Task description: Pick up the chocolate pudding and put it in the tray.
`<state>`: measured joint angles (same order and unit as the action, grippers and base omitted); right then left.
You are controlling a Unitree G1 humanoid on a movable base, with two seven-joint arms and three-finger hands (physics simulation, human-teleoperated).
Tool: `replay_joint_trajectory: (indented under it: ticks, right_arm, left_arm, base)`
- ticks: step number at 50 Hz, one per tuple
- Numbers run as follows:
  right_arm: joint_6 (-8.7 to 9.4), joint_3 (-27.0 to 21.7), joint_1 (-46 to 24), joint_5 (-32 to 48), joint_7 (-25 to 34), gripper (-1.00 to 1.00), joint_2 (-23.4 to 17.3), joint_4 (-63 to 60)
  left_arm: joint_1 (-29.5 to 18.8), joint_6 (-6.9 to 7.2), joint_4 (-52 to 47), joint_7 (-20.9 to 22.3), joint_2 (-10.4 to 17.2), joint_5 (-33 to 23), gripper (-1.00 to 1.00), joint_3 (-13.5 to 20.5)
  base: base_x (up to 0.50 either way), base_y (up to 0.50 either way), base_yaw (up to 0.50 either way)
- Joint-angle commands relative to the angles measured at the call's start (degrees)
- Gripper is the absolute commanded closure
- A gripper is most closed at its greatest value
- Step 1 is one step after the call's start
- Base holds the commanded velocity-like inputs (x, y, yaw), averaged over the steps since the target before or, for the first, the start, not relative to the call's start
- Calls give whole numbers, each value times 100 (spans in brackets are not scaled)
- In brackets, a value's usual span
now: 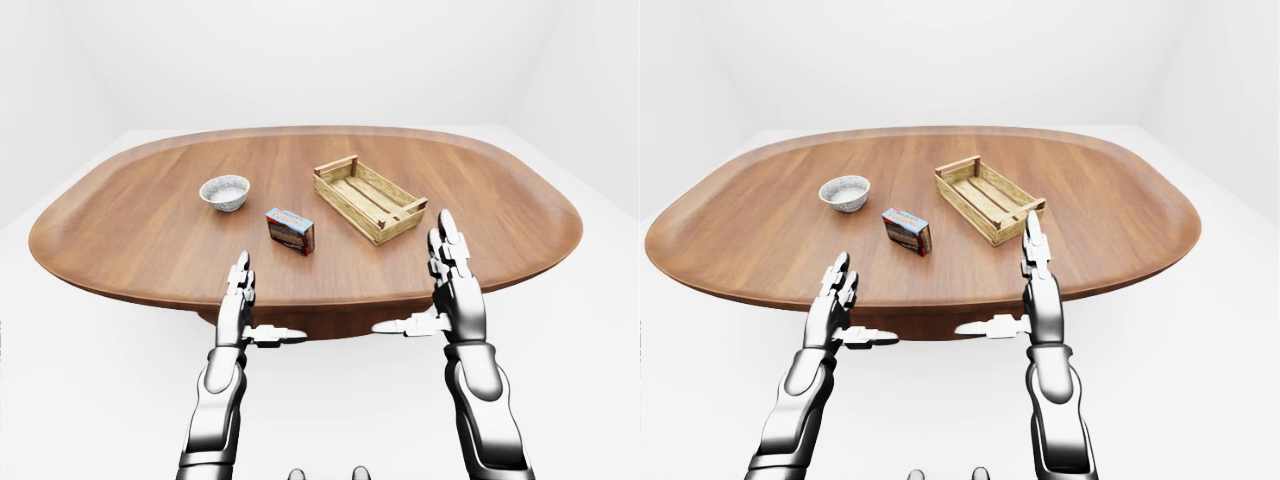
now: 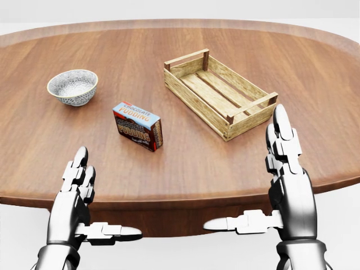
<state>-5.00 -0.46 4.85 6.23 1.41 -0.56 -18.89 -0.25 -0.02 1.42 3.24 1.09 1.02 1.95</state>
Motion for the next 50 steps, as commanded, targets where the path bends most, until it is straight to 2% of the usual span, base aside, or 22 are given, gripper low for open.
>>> replay_joint_trajectory:
  ticks: [1, 6, 20, 43, 46, 50]
  right_arm:
    - [0, 2, 4, -1, 9, -100, 0, 13]
    - [0, -13, -26, -16, 6, -100, -2, 77]
    - [0, -21, -19, -50, 15, -100, -1, 93]
    - [0, -3, -1, -94, 51, -100, 1, 130]
    - [0, -5, -8, -102, 55, -100, -1, 176]
    - [0, -14, -23, -131, 61, -100, -1, 212]
  left_arm:
    - [-1, 12, 3, 0, 4, -1, -100, 3]
    - [-11, 48, -5, -9, 1, 9, -100, 8]
    - [-20, 19, 36, -12, 1, 7, -100, 2]
    - [9, 59, -25, -3, 1, -2, -100, -6]
    - [-5, 24, 25, -2, 1, -1, -100, 0]
    - [-4, 62, -8, -2, 2, 0, -100, -2]
  base:
    - [0, 18, 0]
    - [0, 18, 0]
    - [0, 18, 0]
    - [0, 16, 0]
    - [0, 6, 0]
    - [0, 0, 0]
